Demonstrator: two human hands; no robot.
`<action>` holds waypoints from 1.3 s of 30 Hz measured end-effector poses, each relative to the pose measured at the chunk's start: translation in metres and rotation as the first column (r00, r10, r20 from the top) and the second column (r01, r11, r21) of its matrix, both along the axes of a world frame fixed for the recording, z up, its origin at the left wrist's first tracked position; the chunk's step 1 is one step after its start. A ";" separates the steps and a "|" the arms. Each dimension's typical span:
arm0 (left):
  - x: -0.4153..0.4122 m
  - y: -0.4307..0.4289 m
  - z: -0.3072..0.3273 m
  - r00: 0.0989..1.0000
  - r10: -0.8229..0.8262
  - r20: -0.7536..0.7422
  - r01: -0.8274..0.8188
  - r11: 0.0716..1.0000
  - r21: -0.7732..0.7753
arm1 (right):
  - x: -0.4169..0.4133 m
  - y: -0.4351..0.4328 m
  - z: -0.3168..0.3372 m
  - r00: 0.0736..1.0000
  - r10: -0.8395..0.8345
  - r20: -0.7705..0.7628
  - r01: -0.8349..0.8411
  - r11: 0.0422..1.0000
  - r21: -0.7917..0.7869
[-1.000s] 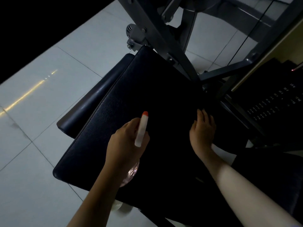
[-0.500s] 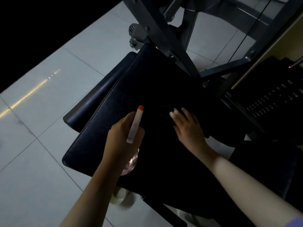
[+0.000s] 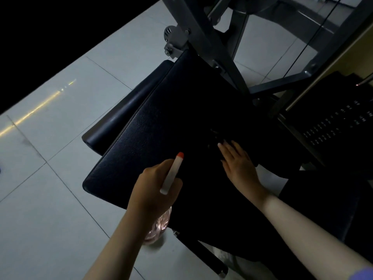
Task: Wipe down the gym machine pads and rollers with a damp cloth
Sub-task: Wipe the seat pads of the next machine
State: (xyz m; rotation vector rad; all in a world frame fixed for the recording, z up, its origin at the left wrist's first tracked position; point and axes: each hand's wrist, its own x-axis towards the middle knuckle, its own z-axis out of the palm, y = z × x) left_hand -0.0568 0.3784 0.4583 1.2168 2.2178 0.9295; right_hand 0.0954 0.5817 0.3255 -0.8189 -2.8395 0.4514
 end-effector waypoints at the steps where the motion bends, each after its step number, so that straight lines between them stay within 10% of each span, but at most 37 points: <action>1: 0.001 -0.004 -0.002 1.000 0.006 0.003 -0.006 1.000 0.001 | -0.005 -0.002 0.001 0.997 -0.073 -0.015 0.073 0.997 -0.023; 6: 0.007 -0.020 -0.011 1.000 0.017 0.023 -0.017 1.000 -0.018 | -0.063 -0.034 0.010 0.905 -0.418 -0.071 0.406 0.903 -0.144; 16: 0.015 -0.026 -0.020 0.999 0.033 0.037 -0.031 0.998 -0.059 | -0.053 -0.043 0.003 0.947 0.322 0.003 -0.316 0.927 0.203; 21: 0.017 -0.036 -0.026 0.995 0.073 0.071 -0.067 0.994 -0.083 | -0.008 -0.026 -0.012 0.974 -0.203 -0.100 0.202 0.979 -0.016; 25: 0.021 -0.041 -0.031 0.993 0.086 0.075 -0.078 0.991 -0.105 | -0.012 -0.060 -0.011 0.740 -0.664 -0.109 0.618 0.735 -0.279; 32: 0.027 -0.056 -0.030 0.997 0.030 0.074 -0.022 0.994 -0.108 | 0.002 -0.107 -0.018 0.909 -0.382 -0.169 0.384 0.923 -0.020; 37: 0.024 -0.071 -0.031 0.999 0.010 0.033 -0.006 0.992 -0.123 | -0.051 -0.113 -0.003 0.700 -0.703 -0.128 0.657 0.704 -0.272; 39: 0.022 -0.077 -0.032 1.000 0.015 0.020 -0.012 0.990 -0.142 | -0.079 -0.125 0.005 0.808 -0.570 -0.152 0.538 0.818 -0.205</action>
